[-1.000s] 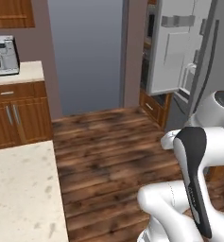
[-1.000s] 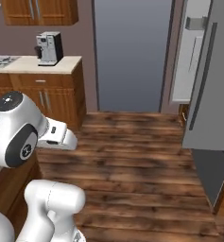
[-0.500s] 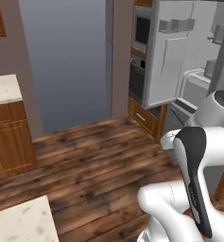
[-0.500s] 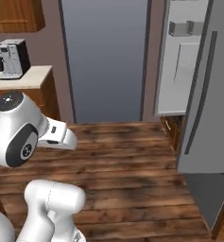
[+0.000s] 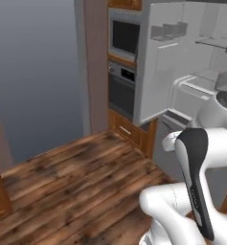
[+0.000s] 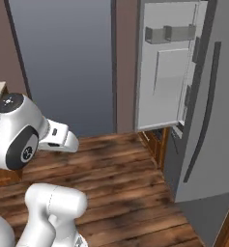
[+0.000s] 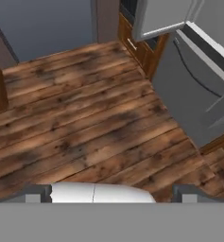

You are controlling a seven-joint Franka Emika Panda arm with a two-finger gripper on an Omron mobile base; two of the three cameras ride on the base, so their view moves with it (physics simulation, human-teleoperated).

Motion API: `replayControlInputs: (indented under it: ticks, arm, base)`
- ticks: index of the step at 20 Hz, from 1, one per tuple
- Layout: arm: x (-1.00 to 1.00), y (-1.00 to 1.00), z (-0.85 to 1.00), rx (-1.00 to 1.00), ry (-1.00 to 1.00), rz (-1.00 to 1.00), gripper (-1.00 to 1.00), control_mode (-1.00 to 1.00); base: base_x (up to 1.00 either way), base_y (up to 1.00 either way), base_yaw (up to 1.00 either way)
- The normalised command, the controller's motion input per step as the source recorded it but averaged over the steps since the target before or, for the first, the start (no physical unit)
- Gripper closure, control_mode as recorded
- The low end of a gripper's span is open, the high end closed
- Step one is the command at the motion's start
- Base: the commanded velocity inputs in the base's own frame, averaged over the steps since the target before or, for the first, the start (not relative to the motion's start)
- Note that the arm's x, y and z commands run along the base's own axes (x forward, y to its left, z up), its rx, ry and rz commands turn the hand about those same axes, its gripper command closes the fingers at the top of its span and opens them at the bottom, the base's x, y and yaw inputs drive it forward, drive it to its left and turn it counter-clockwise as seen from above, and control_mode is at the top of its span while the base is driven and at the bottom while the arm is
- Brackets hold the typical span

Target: Pick up the banana and kiwi from the fridge and place one fruit on each plate on the dining counter.

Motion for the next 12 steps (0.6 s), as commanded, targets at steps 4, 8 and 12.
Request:
replayControlInputs:
  ticks: [4,8,12]
  arm:
    - [0.00,0.00,0.00,0.00,0.00,0.00,-1.00,1.00]
    - [0.00,0.00,0.00,0.00,0.00,0.00,-1.00,1.00]
    - [0.00,0.00,0.00,0.00,0.00,0.00,-1.00,1.00]
  base:
    - [0.66,-0.01,-0.56]
    - [0.52,0.16,-0.59]
    - [0.51,0.61,-0.50]
